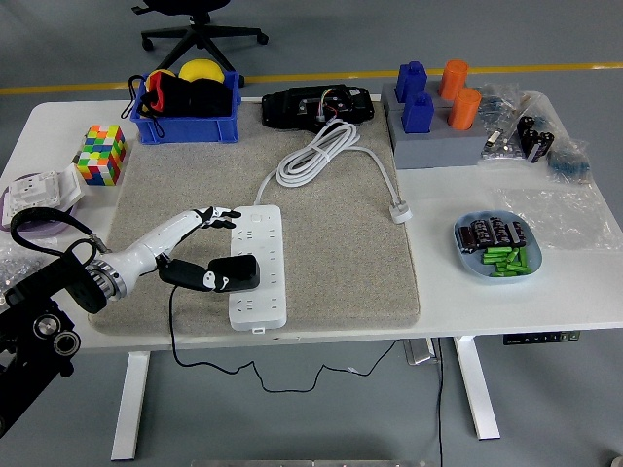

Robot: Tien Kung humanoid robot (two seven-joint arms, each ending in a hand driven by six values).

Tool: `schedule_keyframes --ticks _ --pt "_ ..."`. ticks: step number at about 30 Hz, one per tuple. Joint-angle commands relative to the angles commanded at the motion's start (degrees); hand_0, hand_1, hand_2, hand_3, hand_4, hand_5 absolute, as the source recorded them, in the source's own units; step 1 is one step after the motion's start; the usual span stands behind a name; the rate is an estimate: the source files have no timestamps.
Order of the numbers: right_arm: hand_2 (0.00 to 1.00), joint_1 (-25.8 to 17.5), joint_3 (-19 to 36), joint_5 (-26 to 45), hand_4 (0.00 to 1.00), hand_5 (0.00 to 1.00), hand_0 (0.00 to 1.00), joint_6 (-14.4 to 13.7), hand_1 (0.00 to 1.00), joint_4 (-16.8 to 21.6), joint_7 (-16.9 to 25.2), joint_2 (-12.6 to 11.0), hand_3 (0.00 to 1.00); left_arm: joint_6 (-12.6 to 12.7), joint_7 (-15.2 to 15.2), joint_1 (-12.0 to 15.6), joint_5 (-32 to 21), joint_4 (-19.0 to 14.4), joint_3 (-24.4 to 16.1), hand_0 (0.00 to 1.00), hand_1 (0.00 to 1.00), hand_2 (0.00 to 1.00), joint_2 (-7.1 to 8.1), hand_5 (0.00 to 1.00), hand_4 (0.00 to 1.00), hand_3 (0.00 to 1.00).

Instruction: Pull the plug out,throw it away,press the button

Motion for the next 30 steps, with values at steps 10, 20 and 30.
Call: schedule_keyframes --ticks 10,20,30 --pt "0.659 0.06 -0.41 0.06 0.742 0.582 0.728 -0.03 0.679 0.05 0.06 0.16 0.642 2.58 -2.37 -0.48 1.87 2.06 2.25 0.863 0.797 0.718 -1.13 0.002 0.978 0.786" --pt "0.659 0.06 -0.19 0.03 0.742 0.582 0.728 -0.08 0.679 0.03 0.10 0.06 0.642 3.19 -2.21 -0.99 1.96 3.01 3.44 0.778 0.705 0.629 -1.50 0.002 0.915 0.674" --pt "0.659 0.03 -0.29 0.02 0.742 0.582 0.728 -0.06 0.678 0.04 0.07 0.17 0.642 3.10 -1.23 -1.36 1.50 4.12 3.20 0.642 0.563 0.548 -1.91 0.002 0.819 0.626"
